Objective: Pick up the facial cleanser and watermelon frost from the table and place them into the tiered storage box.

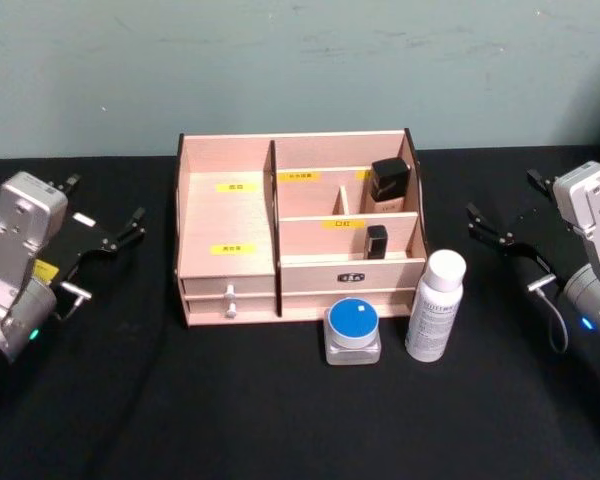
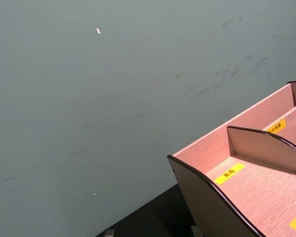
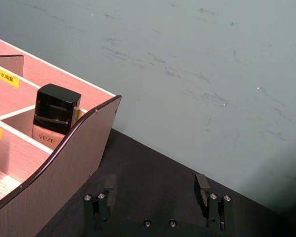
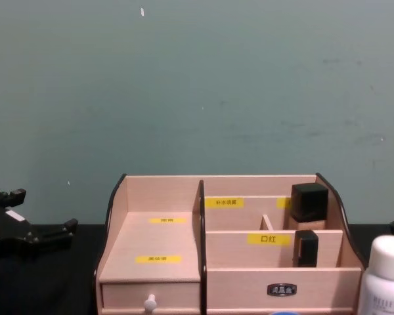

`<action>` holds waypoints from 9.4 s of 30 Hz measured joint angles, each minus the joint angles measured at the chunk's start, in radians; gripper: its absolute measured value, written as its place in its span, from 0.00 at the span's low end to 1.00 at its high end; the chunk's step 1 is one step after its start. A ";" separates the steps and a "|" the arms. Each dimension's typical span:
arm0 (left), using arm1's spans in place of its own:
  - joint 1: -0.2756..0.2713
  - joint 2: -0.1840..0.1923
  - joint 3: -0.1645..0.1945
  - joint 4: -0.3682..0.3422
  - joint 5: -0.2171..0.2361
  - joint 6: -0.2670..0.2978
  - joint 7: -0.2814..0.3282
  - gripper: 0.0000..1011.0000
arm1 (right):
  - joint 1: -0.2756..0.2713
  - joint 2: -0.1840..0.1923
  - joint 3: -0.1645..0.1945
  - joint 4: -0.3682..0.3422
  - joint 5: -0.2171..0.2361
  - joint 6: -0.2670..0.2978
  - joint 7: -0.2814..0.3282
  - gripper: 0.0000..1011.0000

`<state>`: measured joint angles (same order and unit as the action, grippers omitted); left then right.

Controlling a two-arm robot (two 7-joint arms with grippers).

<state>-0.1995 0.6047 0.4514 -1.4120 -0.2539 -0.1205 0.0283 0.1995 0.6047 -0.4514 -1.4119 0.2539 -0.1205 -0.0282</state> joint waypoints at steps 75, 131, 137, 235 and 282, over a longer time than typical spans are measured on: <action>0.000 0.000 0.000 0.000 0.000 0.000 0.000 0.99 | -0.416 0.190 0.302 -0.594 0.253 0.243 0.093 0.99; 0.000 0.000 0.000 0.000 0.000 0.000 0.000 0.99 | -0.419 0.086 0.258 -0.587 0.218 0.492 0.214 0.99; 0.000 0.000 0.000 0.000 0.000 0.000 0.000 0.99 | -0.387 0.057 0.244 -0.549 0.202 0.485 0.235 0.99; 0.000 0.000 0.000 0.000 0.000 0.000 0.000 0.99 | -0.050 -0.072 0.123 -0.495 0.128 0.526 0.351 0.58; 0.000 0.000 0.000 0.000 0.000 0.000 0.000 0.99 | 0.247 -0.245 0.000 -0.154 0.071 0.530 0.383 0.58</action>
<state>-0.1996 0.6047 0.4514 -1.4119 -0.2539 -0.1205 0.0283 0.4463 0.3595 -0.4518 -1.5656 0.3254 0.4096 0.3549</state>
